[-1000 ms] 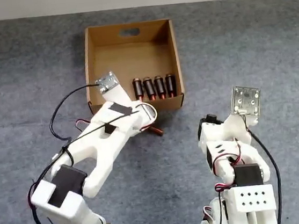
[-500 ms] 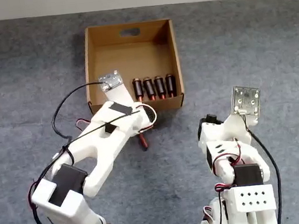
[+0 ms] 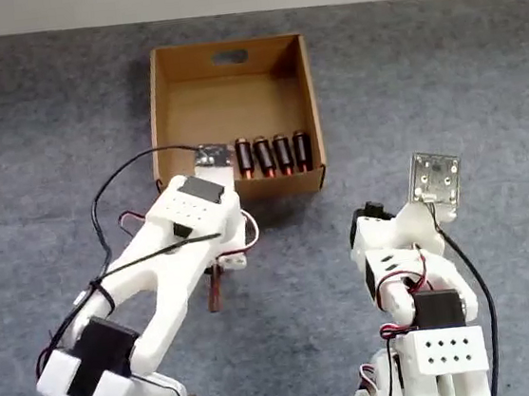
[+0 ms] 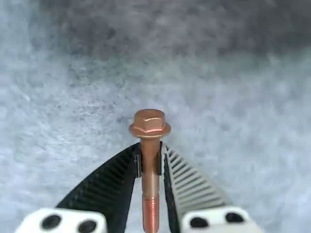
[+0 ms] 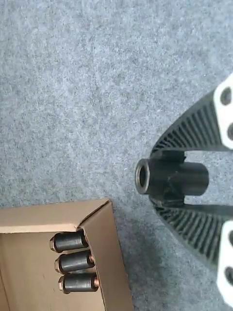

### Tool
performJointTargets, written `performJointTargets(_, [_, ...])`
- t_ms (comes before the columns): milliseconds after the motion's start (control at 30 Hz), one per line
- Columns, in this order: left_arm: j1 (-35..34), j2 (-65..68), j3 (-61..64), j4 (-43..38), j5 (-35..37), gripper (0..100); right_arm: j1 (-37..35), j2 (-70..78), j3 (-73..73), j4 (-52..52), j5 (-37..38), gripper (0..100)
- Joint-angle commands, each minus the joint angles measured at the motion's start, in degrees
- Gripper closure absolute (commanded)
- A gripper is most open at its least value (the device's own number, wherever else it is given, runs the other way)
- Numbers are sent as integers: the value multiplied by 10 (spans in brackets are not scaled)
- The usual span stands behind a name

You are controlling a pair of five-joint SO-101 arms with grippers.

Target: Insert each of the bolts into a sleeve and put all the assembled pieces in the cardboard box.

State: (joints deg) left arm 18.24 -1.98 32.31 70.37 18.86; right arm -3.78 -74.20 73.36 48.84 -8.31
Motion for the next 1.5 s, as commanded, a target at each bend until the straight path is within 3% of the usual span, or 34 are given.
performJointTargets(0, [-17,-29,14,11,-90,989,3,-8,-5,-11,-5,992])
performJointTargets(200, [-34,-29,24,9,-65,989,3,-8,-5,-10,-5,992])
performJointTargets(467, [-63,-29,95,-134,-66,984,3,-8,-5,-8,-5,992])
performJointTargets(733, [-64,-32,124,-171,-62,808,3,-9,-5,-8,-5,992])
performJointTargets(1167, [-61,-29,102,-173,-62,811,3,-9,-5,-8,-5,992])
performJointTargets(1333, [-50,-29,102,-173,-62,991,3,-9,-5,-8,-5,992])
performJointTargets(1467, [-51,-29,99,-185,-63,961,3,-10,-5,-8,-5,992])
